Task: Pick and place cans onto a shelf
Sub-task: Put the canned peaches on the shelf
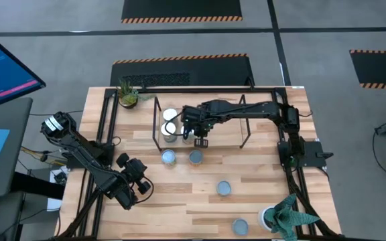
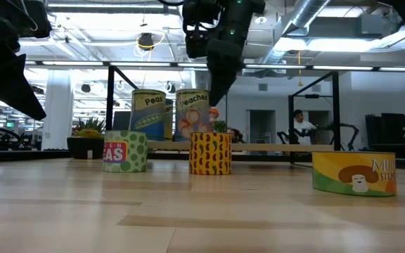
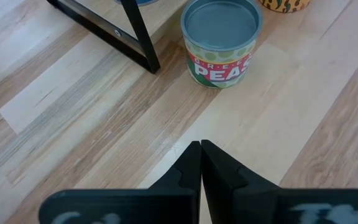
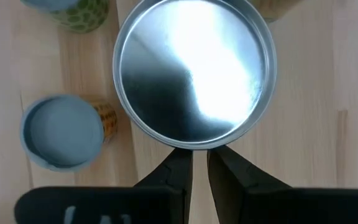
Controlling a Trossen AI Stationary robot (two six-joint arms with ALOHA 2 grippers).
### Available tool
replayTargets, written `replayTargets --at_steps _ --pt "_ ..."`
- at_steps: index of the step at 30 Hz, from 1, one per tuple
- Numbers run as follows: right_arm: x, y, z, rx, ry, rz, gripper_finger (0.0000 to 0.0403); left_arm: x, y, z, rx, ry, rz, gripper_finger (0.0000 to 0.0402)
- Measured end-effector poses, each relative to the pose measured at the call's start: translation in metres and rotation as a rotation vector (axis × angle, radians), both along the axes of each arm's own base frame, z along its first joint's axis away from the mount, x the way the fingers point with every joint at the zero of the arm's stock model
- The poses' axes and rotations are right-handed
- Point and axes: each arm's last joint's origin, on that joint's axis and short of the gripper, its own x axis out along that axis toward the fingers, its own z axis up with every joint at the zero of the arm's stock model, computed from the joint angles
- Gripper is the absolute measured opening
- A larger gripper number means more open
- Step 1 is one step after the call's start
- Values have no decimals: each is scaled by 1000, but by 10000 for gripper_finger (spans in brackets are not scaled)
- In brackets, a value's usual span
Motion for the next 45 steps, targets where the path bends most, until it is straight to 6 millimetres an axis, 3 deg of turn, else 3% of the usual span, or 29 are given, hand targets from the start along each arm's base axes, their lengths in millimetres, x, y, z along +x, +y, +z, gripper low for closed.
replayTargets --at_steps 12,19,26,38,45 --pt "1 0 0 -1 -13 1 74 0 0 0 -2 -2 0 0" --pt "-12 2 -1 42 104 -91 74 0 0 0 -2 -2 0 0" --pt "-27 17 2 76 258 -207 74 0 0 0 -2 -2 0 0" --pt "-19 92 40 67 137 -38 74 0 0 0 -2 -2 0 0" --pt "-28 148 46 75 130 83 74 0 0 0 -2 -1 0 0"
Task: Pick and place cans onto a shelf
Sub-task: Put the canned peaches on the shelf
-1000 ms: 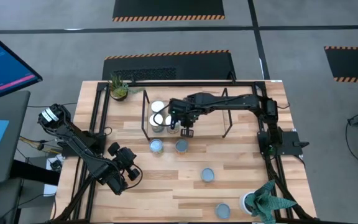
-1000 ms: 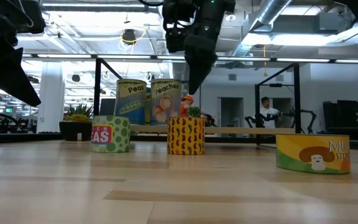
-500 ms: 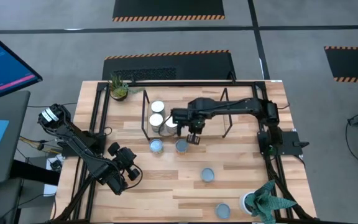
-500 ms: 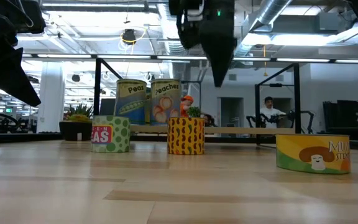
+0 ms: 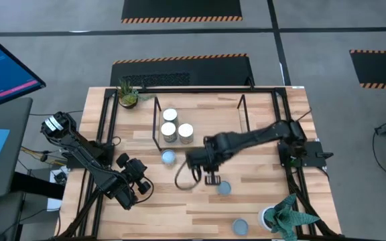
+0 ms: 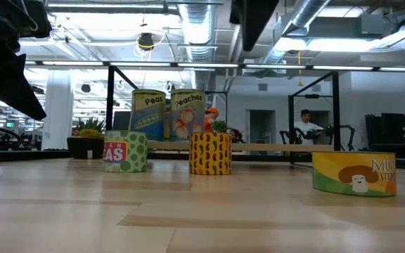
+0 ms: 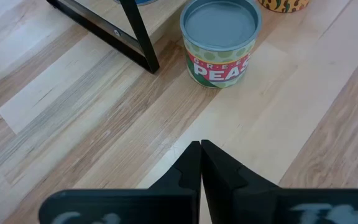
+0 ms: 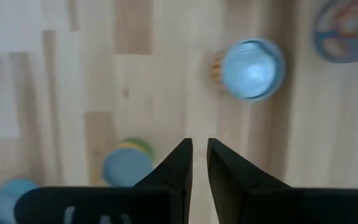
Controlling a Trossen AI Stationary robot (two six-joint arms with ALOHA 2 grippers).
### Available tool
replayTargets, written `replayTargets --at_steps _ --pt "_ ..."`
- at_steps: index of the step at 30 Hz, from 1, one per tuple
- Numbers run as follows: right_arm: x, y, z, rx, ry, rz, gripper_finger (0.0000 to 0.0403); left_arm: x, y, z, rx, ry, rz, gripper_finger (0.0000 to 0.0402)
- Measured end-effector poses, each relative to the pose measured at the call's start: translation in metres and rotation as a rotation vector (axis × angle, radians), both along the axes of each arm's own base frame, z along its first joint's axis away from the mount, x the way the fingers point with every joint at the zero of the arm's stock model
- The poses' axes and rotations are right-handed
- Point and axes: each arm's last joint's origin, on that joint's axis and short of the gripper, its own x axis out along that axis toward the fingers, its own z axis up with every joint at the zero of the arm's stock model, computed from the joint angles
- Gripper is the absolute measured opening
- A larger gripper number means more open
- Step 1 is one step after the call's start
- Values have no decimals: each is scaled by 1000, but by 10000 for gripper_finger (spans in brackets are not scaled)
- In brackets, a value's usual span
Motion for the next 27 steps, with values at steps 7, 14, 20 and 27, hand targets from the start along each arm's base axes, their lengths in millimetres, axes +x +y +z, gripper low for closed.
replayTargets --at_steps 7,14,20,27 --pt "-14 43 0 15 8 22 74 0 0 0 0 0 0 0" --pt "-25 71 0 19 10 60 74 0 0 0 0 0 0 0" --pt "-29 84 0 13 -17 49 74 0 0 0 0 0 0 0" --pt "-28 87 -12 -40 -40 62 74 0 0 0 0 0 0 0"
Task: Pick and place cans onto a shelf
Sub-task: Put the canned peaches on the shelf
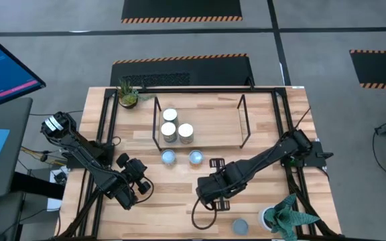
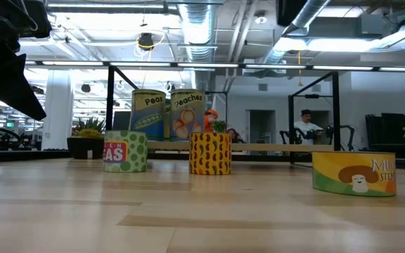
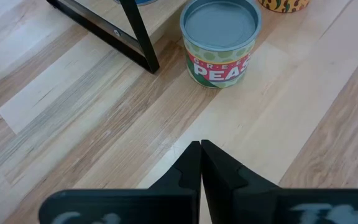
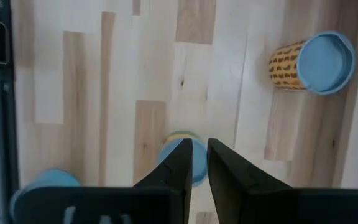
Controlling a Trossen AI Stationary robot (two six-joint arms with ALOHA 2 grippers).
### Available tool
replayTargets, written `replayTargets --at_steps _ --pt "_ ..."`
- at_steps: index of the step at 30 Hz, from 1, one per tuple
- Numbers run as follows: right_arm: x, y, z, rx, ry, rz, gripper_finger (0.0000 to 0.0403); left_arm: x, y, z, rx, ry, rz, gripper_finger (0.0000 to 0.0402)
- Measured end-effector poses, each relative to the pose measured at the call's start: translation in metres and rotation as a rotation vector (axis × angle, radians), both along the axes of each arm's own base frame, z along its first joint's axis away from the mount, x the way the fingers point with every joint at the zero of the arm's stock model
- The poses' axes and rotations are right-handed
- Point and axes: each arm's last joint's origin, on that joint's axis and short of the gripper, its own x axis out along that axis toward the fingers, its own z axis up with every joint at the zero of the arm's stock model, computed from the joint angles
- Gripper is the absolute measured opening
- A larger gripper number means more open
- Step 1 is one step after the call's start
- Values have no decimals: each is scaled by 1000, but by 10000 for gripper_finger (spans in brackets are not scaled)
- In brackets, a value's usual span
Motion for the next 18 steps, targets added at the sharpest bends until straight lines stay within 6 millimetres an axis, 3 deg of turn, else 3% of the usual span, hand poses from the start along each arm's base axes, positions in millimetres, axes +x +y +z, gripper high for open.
replayTargets --at_steps 9,18 --pt "13 -12 -5 -48 -59 124 74 0 0 0 0 0 0 0" --pt "37 -58 -3 -108 -108 197 74 0 0 0 0 0 0 0"
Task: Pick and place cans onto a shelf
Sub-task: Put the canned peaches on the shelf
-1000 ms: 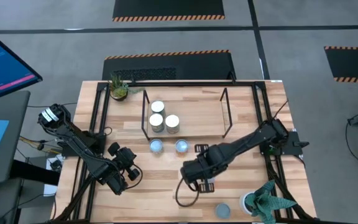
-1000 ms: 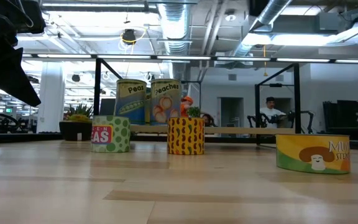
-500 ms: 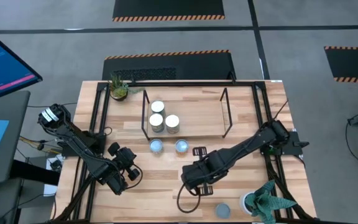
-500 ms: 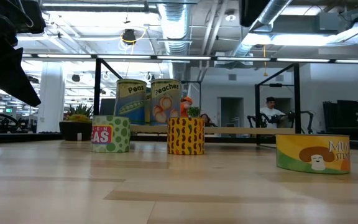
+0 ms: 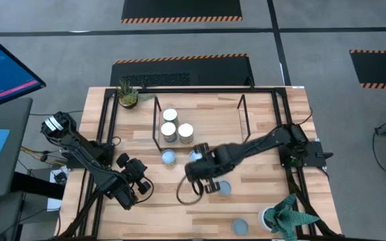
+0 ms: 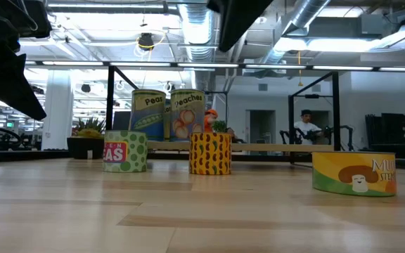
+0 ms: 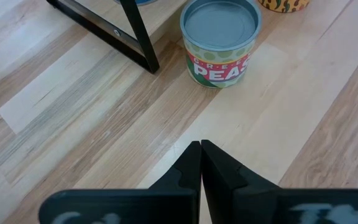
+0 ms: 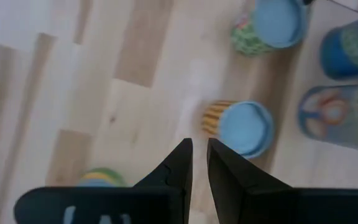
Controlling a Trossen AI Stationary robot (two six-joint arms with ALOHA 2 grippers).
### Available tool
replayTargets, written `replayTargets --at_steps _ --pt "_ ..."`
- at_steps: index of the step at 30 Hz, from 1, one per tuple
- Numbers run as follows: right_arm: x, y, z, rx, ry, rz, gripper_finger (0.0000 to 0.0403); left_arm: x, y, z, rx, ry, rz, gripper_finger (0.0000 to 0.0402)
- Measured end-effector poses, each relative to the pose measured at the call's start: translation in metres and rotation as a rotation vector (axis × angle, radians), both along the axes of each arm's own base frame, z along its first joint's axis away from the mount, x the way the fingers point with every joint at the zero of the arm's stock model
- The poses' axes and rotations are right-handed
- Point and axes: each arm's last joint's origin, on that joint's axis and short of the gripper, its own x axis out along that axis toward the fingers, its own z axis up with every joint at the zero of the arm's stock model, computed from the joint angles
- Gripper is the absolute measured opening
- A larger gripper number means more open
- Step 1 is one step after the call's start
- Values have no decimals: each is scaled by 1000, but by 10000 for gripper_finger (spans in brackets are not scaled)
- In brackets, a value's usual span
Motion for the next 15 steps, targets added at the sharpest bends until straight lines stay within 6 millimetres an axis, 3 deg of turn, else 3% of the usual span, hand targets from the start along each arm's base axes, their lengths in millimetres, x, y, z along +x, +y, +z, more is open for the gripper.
replayTargets --at_steps 10,15 --pt "26 -59 3 4 -104 30 74 1 1 1 67 -35 -25 0" --pt "35 -84 -18 68 -133 -11 74 1 1 2 75 -39 -27 0"
